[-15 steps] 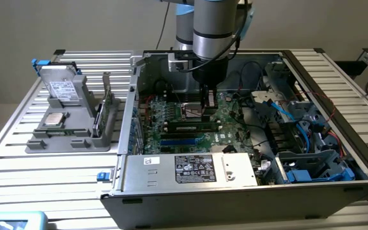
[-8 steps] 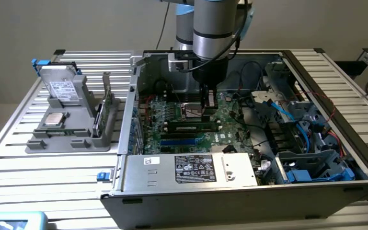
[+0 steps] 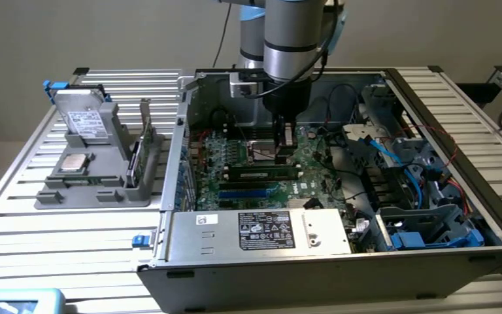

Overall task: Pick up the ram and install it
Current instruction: 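Press down the ram until it locks into place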

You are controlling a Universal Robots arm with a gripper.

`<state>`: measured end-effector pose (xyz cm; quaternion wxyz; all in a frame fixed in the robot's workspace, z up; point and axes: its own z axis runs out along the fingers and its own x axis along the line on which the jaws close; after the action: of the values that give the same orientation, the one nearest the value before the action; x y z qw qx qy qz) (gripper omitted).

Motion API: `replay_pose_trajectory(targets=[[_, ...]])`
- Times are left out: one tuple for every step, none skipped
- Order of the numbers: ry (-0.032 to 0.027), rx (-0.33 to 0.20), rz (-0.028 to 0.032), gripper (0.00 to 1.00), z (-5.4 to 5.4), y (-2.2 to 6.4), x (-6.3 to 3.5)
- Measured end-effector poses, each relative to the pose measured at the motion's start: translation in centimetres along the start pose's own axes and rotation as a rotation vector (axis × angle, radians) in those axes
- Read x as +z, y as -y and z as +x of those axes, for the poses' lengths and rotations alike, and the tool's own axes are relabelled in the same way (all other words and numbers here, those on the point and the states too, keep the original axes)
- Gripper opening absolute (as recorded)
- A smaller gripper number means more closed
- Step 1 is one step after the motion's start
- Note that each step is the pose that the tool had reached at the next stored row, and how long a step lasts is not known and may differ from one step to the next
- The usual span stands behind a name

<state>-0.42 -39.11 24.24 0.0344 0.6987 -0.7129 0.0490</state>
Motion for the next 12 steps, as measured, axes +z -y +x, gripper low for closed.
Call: replay_pose_trajectory(targets=[[-0.0004, 0.0, 0.0, 0.11, -0.01, 0.13, 0.02], [-0.0006, 0.0, -0.0002, 0.11, -0.01, 0.3, 0.03], [-0.0003, -0.001, 0.0001, 0.11, -0.02, 0.51, 0.08], [-0.0003, -0.001, 0.0004, 0.11, -0.03, 0.6, 0.13], [-0.0001, -0.001, 0.001, 0.11, -0.04, 0.65, 0.19], [-0.0003, -0.001, 0.0018, 0.11, -0.05, 0.69, 0.28], [-0.0003, -0.001, 0.0029, 0.11, -0.06, 0.7, 0.39], [-0.0003, -0.001, 0.004, 0.11, -0.07, 0.73, 0.49], [-0.0002, -0.001, 0.0055, 0.11, -0.09, 0.74, 0.59], [-0.0001, -0.001, 0.0067, 0.11, -0.1, 0.75, 0.67], [-0.0001, -0.001, 0.0076, 0.11, -0.11, 0.76, 0.74], [-0.0001, -0.001, 0.0085, 0.11, -0.11, 0.76, 0.81]])
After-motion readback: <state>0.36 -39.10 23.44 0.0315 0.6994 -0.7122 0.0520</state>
